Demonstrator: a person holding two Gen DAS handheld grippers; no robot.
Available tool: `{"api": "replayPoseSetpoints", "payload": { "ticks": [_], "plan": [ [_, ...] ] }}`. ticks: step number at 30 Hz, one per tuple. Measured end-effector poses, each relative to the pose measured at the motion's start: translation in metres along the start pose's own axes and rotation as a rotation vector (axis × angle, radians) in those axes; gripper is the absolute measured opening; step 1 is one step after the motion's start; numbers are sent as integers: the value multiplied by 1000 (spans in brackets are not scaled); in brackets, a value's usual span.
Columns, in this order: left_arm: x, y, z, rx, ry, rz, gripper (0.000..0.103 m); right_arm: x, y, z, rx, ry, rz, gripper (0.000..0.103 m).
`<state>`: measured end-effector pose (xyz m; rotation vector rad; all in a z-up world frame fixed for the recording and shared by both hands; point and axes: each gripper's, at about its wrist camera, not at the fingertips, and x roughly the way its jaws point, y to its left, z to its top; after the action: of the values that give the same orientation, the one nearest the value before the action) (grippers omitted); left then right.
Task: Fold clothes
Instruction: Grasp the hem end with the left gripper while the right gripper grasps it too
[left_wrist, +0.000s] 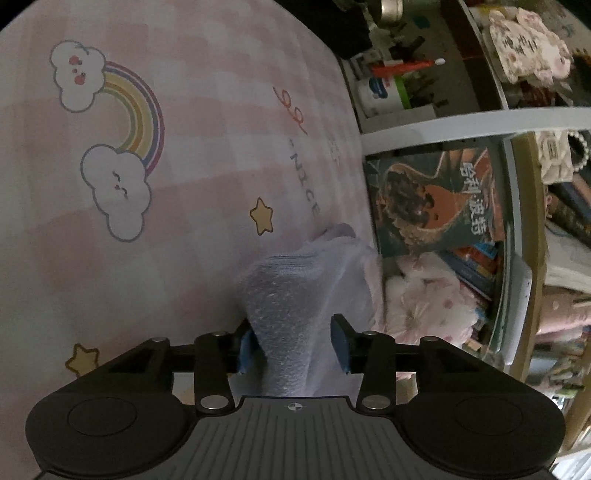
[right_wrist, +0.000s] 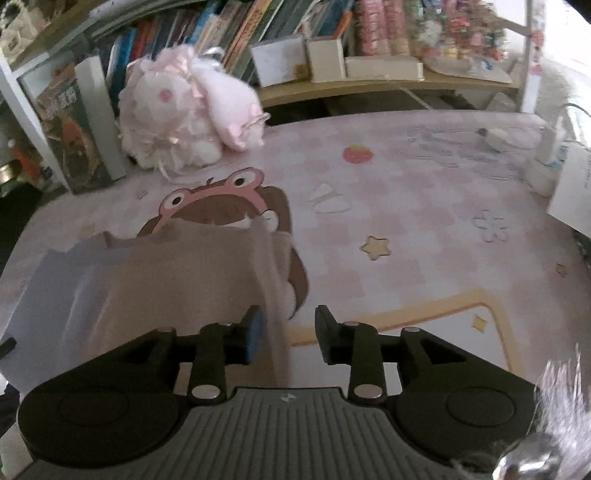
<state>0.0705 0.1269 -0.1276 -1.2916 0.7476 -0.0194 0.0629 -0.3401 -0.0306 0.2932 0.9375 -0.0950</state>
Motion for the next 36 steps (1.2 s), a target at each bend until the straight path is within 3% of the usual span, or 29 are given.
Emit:
{"api": "replayPoseSetpoints", "payload": {
  "ticks": [2, 3, 4, 5, 7, 10, 11, 13, 17, 20, 26, 30, 31, 36],
  "plan": [
    [1, -2, 0, 1, -6, 4, 39, 8, 3, 0, -8, 24, 5, 28],
    [0, -5, -1, 22, -11, 17, 33, 11, 4, -1, -9, 38, 8, 20],
    [-1, -11, -3, 73, -19, 41, 17, 13, 4, -2, -8, 46, 22, 12],
    [-3, -21, -6, 156, -30, 58, 14, 15, 5, -2, -7, 48, 30, 11],
    [-12, -51, -19, 415, -66, 53, 12, 16, 7, -2, -5, 49, 35, 10],
    [-19, -78, -36, 661, -72, -12, 14, 17, 7, -3, -9, 56, 29, 9],
    [-18, -78, -35, 662, -60, -16, 14, 17, 8, -3, -15, 58, 25, 9],
    [-9, -63, -21, 532, -37, 32, 13, 19, 10, -3, -28, 63, 19, 9],
    [-1, -36, -1, 330, -2, 51, 16, 20, 12, -4, -52, 69, 14, 9],
    [4, -35, 0, 323, 6, 73, 25, 20, 11, -4, -56, 74, 17, 9],
    [13, -31, 1, 300, -7, 72, 27, 21, 11, -5, -57, 75, 20, 9],
    [16, -36, -3, 366, -23, 93, 24, 22, 9, -5, -44, 74, 27, 9],
    [16, -37, -4, 381, -24, 99, 19, 22, 9, -5, -41, 74, 28, 9],
    [10, -37, -1, 388, -26, 89, 13, 23, 6, -6, -30, 72, 47, 10]
  ]
}}
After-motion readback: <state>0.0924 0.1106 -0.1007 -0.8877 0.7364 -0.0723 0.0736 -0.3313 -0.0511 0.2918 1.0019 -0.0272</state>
